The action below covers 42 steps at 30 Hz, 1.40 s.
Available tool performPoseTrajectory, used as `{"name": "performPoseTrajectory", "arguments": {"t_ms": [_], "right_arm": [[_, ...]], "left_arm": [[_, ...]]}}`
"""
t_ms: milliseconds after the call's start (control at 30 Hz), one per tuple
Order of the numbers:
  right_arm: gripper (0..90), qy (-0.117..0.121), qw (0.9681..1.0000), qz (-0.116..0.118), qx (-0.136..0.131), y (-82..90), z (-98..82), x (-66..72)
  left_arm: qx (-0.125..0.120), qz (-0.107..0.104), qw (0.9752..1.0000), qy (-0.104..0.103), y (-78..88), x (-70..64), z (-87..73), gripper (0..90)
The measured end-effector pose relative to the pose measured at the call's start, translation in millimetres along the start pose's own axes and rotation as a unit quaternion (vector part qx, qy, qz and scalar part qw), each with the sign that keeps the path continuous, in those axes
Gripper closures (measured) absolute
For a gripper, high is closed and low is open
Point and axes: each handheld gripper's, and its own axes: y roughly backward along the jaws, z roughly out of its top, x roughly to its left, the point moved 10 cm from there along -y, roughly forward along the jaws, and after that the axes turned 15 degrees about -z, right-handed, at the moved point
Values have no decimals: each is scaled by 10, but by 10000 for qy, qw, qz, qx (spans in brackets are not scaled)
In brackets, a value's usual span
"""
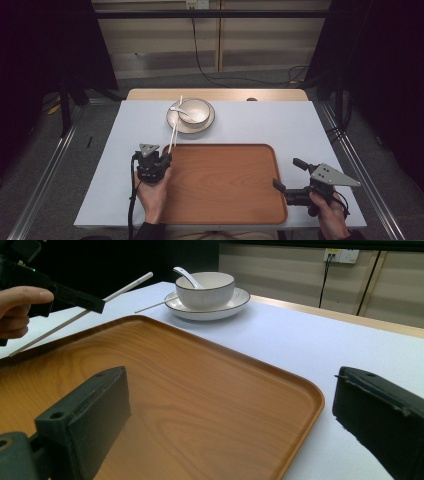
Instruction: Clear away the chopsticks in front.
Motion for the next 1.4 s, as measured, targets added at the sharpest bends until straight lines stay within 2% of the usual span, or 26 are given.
{"name": "performPoseTrajectory", "arguments": {"t_ms": [67,267,367,467,500,567,600,667,767,833,867,967,1133,1200,1400], "right_arm": [[15,7,10000,13,-11,1,2,2],[15,44,10000,20,-13,1,1,9],[16,35,10000,5,-13,1,0,7],[15,44,10000,13,-20,0,2,7],[15,44,10000,24,-12,1,0,8],[15,44,10000,8,-7,3,-1,7],[15,47,10000,7,-11,3,0,6],[16,49,10000,25,-8,1,-1,10],[16,45,10000,29,1,0,-2,12],[15,43,10000,32,4,3,-3,12],[16,43,10000,28,4,1,-3,10],[15,38,10000,40,4,2,-3,14],[15,40,10000,46,9,1,-5,16],[16,15,10000,54,10,2,-3,21],[16,22,10000,63,5,0,-3,24]], "left_arm": [[39,-27,10000,30,13,-27,-57,854],[94,-67,9999,-79,89,-188,-193,853],[170,-2,9998,-70,83,-180,-234,853],[240,-77,9997,16,63,-181,-289,853],[243,-193,9995,105,59,-186,-308,853],[351,-61,9993,84,64,-162,-356,853],[355,-133,9991,170,65,-163,-376,853],[438,-41,9990,95,73,-143,-413,853],[595,15,9982,125,67,-108,-463,853],[558,38,9983,160,60,-89,-471,853],[670,32,9975,207,43,-74,-496,853],[772,79,9967,230,15,-66,-516,851],[769,101,9967,245,10,-68,-517,848],[780,200,9965,202,15,-54,-517,846],[735,176,9968,259,9,-51,-511,844]]}}
